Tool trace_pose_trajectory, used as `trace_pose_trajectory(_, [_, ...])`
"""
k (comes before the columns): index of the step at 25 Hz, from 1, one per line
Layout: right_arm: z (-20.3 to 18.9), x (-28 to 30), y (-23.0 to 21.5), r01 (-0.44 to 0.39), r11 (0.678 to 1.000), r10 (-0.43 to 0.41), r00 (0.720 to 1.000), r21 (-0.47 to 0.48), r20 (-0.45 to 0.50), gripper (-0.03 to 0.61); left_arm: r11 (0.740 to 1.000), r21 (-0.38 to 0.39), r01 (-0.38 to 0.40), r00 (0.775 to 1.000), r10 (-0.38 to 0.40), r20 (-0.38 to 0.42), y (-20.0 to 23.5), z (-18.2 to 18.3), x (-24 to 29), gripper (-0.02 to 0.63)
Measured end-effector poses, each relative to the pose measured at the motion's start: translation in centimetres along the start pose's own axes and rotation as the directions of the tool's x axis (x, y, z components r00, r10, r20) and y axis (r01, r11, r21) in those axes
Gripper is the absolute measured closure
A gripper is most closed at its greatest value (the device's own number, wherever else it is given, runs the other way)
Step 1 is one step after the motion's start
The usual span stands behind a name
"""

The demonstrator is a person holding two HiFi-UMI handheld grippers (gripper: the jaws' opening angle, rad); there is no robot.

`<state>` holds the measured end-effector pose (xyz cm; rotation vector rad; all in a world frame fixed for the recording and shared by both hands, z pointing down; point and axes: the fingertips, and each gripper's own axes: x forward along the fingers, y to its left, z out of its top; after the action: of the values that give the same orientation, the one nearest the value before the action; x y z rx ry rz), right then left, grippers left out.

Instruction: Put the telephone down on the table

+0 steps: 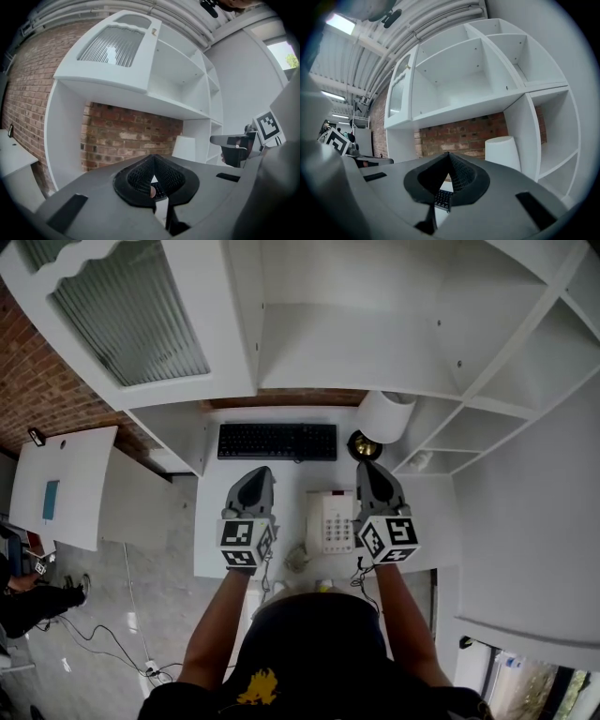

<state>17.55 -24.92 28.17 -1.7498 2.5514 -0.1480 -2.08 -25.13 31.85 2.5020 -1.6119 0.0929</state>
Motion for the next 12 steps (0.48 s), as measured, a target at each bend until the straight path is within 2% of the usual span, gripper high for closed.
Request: trace_pose_trajectory(12, [4.1,0.2,0.1,0.014,1.000,-0.012,0.998,-0.023,0.068,0.581,1.000,0.018,-0.020,0.997,0.018,0.079,1.4,5.3,-0.4,0.597])
